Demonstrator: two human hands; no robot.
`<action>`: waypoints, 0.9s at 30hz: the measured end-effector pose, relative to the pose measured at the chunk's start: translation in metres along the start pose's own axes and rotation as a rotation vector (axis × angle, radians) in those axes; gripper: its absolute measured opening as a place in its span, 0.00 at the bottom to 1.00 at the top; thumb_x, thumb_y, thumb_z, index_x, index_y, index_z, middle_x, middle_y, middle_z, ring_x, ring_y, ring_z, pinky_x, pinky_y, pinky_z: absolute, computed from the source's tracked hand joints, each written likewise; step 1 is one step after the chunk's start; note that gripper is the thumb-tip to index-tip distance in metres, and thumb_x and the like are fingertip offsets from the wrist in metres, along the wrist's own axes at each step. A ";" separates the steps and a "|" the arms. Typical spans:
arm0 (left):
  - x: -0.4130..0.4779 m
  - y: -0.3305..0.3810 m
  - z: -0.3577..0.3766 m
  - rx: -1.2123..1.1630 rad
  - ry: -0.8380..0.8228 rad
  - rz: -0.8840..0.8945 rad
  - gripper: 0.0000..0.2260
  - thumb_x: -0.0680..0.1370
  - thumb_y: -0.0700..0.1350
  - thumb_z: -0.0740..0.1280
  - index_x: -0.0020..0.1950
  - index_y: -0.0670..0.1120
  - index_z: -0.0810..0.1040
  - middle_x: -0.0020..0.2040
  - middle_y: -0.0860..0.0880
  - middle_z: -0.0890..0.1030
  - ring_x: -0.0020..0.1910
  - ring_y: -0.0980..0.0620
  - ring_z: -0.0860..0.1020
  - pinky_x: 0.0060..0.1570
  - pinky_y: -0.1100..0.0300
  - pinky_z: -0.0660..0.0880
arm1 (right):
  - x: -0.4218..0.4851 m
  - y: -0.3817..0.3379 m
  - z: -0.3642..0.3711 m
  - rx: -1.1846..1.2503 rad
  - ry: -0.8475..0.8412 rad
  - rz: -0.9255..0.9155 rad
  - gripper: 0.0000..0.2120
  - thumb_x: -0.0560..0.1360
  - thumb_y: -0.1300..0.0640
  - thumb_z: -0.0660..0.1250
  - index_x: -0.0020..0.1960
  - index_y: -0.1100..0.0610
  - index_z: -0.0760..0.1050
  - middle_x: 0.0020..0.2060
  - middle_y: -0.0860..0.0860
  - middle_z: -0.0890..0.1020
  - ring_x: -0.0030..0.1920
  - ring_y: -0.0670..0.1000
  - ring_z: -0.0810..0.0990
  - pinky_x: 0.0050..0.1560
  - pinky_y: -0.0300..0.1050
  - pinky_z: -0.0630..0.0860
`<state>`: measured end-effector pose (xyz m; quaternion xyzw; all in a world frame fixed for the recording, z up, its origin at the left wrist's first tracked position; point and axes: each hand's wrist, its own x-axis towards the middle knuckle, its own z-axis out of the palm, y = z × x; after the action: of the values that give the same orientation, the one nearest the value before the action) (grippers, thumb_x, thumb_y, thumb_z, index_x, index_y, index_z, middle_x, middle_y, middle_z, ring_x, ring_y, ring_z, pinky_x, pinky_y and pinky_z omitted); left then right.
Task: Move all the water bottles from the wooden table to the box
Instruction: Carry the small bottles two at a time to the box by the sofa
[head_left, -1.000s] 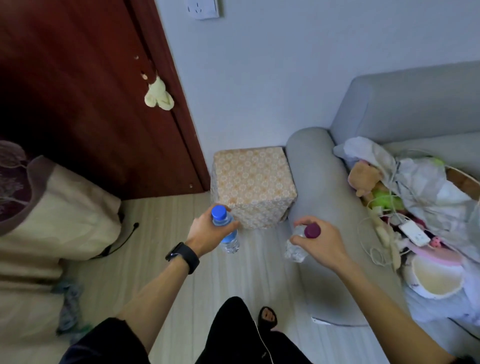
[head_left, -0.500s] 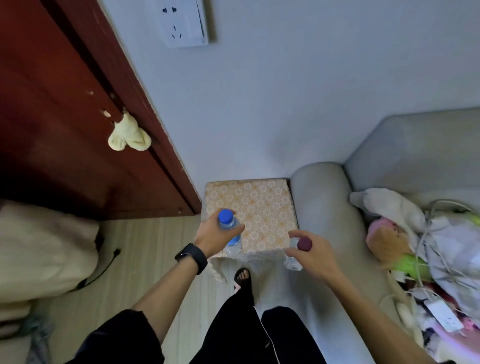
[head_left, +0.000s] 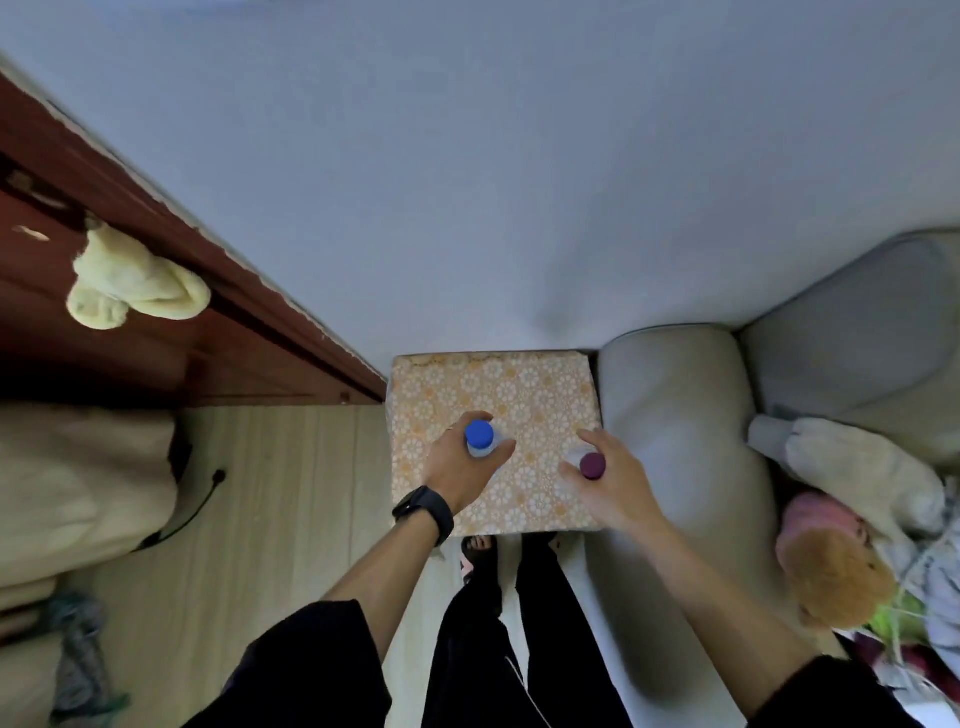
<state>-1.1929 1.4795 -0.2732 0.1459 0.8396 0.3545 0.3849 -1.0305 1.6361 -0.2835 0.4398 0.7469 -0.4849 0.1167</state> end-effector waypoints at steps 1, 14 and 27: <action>0.010 -0.005 0.008 -0.021 -0.003 -0.010 0.18 0.75 0.58 0.73 0.63 0.58 0.73 0.49 0.58 0.79 0.43 0.64 0.77 0.38 0.71 0.73 | 0.013 0.005 0.002 0.018 -0.003 0.012 0.29 0.75 0.46 0.72 0.74 0.52 0.70 0.75 0.50 0.70 0.73 0.51 0.69 0.70 0.40 0.63; 0.080 -0.061 0.074 -0.081 0.010 0.038 0.20 0.74 0.55 0.74 0.64 0.61 0.74 0.61 0.57 0.79 0.54 0.58 0.80 0.51 0.59 0.80 | 0.082 0.075 0.043 0.121 0.098 0.029 0.24 0.74 0.45 0.75 0.68 0.46 0.73 0.59 0.35 0.74 0.60 0.41 0.75 0.52 0.17 0.63; 0.086 -0.073 0.078 0.062 -0.003 -0.036 0.34 0.70 0.56 0.79 0.70 0.51 0.68 0.62 0.50 0.73 0.57 0.50 0.76 0.52 0.61 0.72 | 0.069 0.084 0.053 -0.020 0.163 0.184 0.41 0.68 0.30 0.72 0.72 0.47 0.62 0.58 0.47 0.81 0.55 0.52 0.81 0.57 0.50 0.79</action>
<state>-1.1895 1.5106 -0.4069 0.1434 0.8520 0.3212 0.3878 -1.0194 1.6412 -0.4038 0.5431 0.7152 -0.4275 0.1040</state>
